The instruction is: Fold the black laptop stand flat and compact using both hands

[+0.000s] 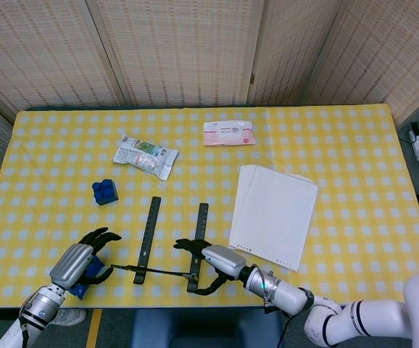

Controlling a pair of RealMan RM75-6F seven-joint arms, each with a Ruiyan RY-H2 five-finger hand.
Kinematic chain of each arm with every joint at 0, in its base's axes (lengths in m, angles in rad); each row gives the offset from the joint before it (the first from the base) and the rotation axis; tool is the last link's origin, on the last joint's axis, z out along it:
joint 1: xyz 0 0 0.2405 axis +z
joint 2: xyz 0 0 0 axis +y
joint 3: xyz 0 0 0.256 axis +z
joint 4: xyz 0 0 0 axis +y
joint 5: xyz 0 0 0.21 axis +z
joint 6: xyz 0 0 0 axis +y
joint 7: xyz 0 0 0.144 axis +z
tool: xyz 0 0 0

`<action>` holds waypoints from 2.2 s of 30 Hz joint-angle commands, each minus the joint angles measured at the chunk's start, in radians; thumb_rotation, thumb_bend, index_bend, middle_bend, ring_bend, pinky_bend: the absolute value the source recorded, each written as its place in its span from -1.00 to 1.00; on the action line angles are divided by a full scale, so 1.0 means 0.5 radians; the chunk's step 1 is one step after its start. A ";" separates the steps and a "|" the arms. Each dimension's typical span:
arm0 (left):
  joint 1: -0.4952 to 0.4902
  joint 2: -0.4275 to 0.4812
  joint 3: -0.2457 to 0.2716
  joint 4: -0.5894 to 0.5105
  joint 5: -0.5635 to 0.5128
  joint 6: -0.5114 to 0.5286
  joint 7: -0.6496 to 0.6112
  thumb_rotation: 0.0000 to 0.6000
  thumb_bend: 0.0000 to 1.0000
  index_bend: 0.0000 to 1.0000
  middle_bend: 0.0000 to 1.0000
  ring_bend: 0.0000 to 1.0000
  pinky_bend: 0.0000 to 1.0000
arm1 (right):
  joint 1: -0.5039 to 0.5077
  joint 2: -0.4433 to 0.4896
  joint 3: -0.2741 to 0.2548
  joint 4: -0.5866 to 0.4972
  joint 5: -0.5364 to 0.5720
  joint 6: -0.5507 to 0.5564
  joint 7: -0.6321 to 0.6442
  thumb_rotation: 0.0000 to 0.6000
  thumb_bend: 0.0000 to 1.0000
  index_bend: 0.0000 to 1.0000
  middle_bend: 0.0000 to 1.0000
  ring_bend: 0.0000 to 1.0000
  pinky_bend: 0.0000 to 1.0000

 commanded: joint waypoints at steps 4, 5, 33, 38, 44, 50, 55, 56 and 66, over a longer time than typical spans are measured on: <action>0.005 0.018 -0.009 0.010 -0.004 -0.003 -0.018 1.00 -0.18 -0.56 -0.56 -0.82 -0.71 | -0.051 -0.205 0.102 0.089 0.178 0.156 -0.288 1.00 -0.50 -1.00 -0.94 -0.87 -1.00; 0.004 0.023 -0.010 0.013 -0.004 -0.007 -0.021 1.00 -0.18 -0.56 -0.56 -0.82 -0.71 | -0.065 -0.229 0.117 0.102 0.218 0.184 -0.345 1.00 -0.50 -1.00 -0.95 -0.87 -1.00; -0.254 -0.061 -0.264 0.407 -0.114 -0.240 0.186 1.00 -0.18 -0.52 -0.56 -0.80 -0.72 | -0.432 0.198 0.162 -0.076 0.069 0.765 -0.757 1.00 -0.50 -1.00 -1.00 -1.00 -1.00; -0.394 -0.207 -0.296 0.628 -0.085 -0.364 0.329 1.00 -0.18 -0.54 -0.56 -0.80 -0.73 | -0.455 0.269 0.012 -0.060 -0.217 0.821 -0.966 1.00 -0.50 -1.00 -1.00 -1.00 -1.00; -0.532 -0.396 -0.307 0.878 -0.077 -0.495 0.543 1.00 -0.22 -0.70 -0.71 -0.89 -0.75 | -0.463 0.240 -0.090 0.027 -0.426 0.846 -1.173 1.00 -0.50 -1.00 -1.00 -1.00 -1.00; -0.615 -0.578 -0.333 1.071 -0.142 -0.580 0.680 1.00 -0.39 -0.87 -0.93 -1.00 -0.87 | -0.448 0.124 -0.108 0.169 -0.503 0.822 -1.336 1.00 -0.50 -1.00 -1.00 -1.00 -1.00; -0.643 -0.695 -0.348 1.177 -0.190 -0.590 0.748 1.00 -0.49 -0.90 -0.99 -1.00 -0.94 | -0.465 0.000 -0.094 0.268 -0.485 0.825 -1.448 1.00 -0.50 -1.00 -1.00 -1.00 -1.00; -0.647 -0.712 -0.353 1.188 -0.206 -0.596 0.764 1.00 -0.50 -0.91 -0.99 -1.00 -0.94 | -0.470 -0.021 -0.088 0.277 -0.475 0.828 -1.467 1.00 -0.50 -1.00 -1.00 -1.00 -1.00; -0.679 -0.862 -0.413 1.286 -0.366 -0.650 0.811 1.00 -0.50 -0.93 -1.00 -1.00 -0.97 | -0.534 -0.250 -0.034 0.414 -0.375 0.877 -1.696 1.00 -0.50 -1.00 -1.00 -1.00 -1.00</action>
